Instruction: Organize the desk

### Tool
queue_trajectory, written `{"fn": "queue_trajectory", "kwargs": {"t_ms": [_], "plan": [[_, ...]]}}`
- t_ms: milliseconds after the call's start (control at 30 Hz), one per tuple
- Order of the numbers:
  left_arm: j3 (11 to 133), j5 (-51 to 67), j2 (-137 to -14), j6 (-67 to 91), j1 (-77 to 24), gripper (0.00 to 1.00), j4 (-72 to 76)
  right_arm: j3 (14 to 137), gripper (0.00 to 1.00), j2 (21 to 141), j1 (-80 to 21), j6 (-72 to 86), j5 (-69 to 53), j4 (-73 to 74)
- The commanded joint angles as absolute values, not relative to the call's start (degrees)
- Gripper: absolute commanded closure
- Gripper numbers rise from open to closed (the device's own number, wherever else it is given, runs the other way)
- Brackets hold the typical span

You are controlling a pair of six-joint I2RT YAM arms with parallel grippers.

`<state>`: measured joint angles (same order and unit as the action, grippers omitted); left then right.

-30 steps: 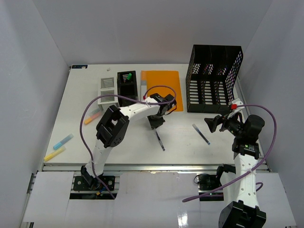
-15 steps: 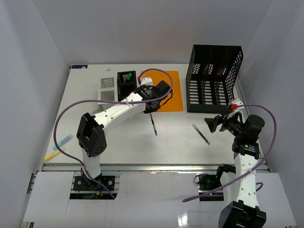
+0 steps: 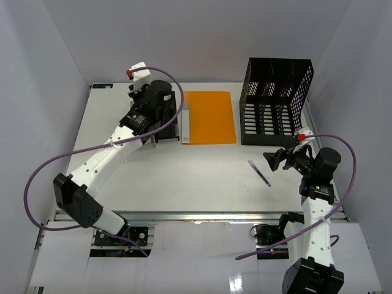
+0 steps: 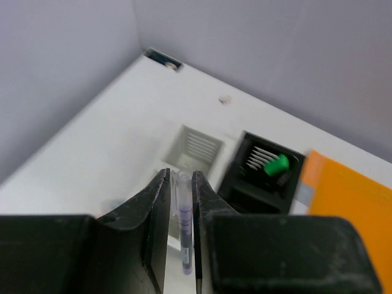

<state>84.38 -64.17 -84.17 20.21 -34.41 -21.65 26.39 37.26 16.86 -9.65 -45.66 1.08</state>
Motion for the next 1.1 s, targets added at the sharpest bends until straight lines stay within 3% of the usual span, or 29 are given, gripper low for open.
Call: {"fn": "queue_trajectory", "kwargs": {"t_ms": [0,200,533,1067], "plan": [[75.2,-66.5,-82.2,-10.2,-30.2,0.95,16.7,26.7,0.06,37.5,17.1,-10.3,-47.1,-1.4],[71.2,-62.1,-85.8,-15.0,-26.6,0.93,26.9,26.6,0.06,37.9,17.1,-10.5,-46.9,-1.5],[68.7,-59.4,-87.5,-6.7,-26.0,0.93,21.2,26.6,0.06,38.1,17.1,-10.7,-46.6,-1.5],[63.0,-56.8,-88.5,2.4,-25.5,0.84,16.5,26.3,0.06,38.1,17.1,-11.3,-46.6,-1.4]]}}
